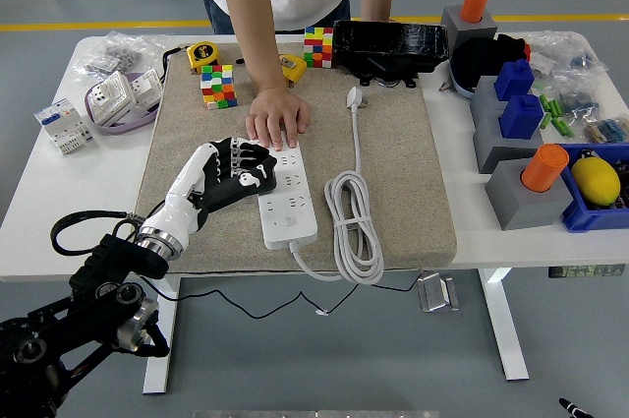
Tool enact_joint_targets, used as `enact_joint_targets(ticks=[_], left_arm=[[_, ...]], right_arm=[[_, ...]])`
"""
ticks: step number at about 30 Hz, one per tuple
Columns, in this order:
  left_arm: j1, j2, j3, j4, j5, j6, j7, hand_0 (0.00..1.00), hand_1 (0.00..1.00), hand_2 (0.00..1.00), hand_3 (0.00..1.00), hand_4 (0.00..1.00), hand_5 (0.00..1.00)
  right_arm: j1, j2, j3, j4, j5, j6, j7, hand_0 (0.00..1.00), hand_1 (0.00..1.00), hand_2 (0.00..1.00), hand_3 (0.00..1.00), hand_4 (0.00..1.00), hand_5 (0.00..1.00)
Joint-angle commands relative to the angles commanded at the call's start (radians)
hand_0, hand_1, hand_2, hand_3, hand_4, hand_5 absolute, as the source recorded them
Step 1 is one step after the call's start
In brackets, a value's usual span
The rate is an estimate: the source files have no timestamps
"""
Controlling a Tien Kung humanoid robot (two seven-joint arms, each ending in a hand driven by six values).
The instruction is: Put the plug near the board,insert it into the board,press the button,pull the plug out
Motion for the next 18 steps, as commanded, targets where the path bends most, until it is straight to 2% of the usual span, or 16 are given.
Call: enact_joint_targets(ticks=[4, 5, 6, 8, 10, 11, 16, 17, 18], left_arm=[[-0.001, 0.006, 0.001, -0.005, 0.014, -0.003, 0.004, 0.506, 0.592, 0.558, 0.533, 0.766, 0.299], [-0.001, 0.009, 0.001, -0.007, 0.021, -0.003, 0.005, 0.457, 0.571, 0.550, 0.541, 0.766, 0.300], [-0.002, 0.014, 0.000, -0.012, 0.044, -0.004, 0.007, 0.457, 0.571, 0.550, 0.541, 0.766, 0.300], [-0.002, 0.026, -0.006, -0.025, 0.114, -0.017, 0.034, 0.457, 0.571, 0.550, 0.541, 0.766, 0.300], [-0.003, 0.039, -0.016, -0.047, 0.187, -0.052, 0.087, 0.457, 0.571, 0.550, 0.541, 0.766, 0.300], [-0.005, 0.046, -0.019, -0.059, 0.232, -0.075, 0.124, 0.239, 0.265, 0.412, 0.637, 0.680, 0.102], [-0.021, 0.064, -0.008, -0.111, 0.447, -0.196, 0.315, 0.239, 0.265, 0.412, 0.637, 0.680, 0.102], [-0.022, 0.063, -0.003, -0.119, 0.486, -0.216, 0.348, 0.129, 0.090, 0.188, 0.736, 0.729, 0.002], [-0.023, 0.061, 0.000, -0.125, 0.525, -0.230, 0.375, 0.129, 0.090, 0.188, 0.736, 0.729, 0.002]], right_arm=[[0.001, -0.001, -0.002, 0.000, 0.001, 0.000, 0.000, 0.610, 0.640, 0.653, 0.553, 0.949, 0.492], [0.001, -0.002, -0.002, 0.000, 0.000, 0.000, 0.000, 0.609, 0.640, 0.653, 0.553, 0.949, 0.493], [0.001, -0.002, -0.002, 0.001, 0.000, 0.000, 0.000, 0.609, 0.640, 0.653, 0.553, 0.949, 0.493], [-0.001, -0.003, -0.002, 0.002, -0.001, 0.000, 0.000, 0.609, 0.640, 0.653, 0.553, 0.949, 0.493], [-0.002, -0.004, -0.001, 0.001, -0.001, 0.000, 0.000, 0.609, 0.640, 0.653, 0.553, 0.949, 0.493], [-0.003, -0.004, 0.000, 0.001, -0.002, 0.000, 0.000, 0.608, 0.640, 0.653, 0.553, 0.950, 0.492], [-0.006, -0.002, 0.003, 0.001, -0.002, 0.000, -0.001, 0.608, 0.640, 0.653, 0.553, 0.950, 0.492], [-0.005, -0.001, 0.004, 0.001, -0.003, 0.001, -0.001, 0.608, 0.640, 0.653, 0.553, 0.950, 0.493], [-0.005, -0.001, 0.005, 0.002, -0.003, 0.001, -0.001, 0.608, 0.640, 0.653, 0.553, 0.950, 0.493]])
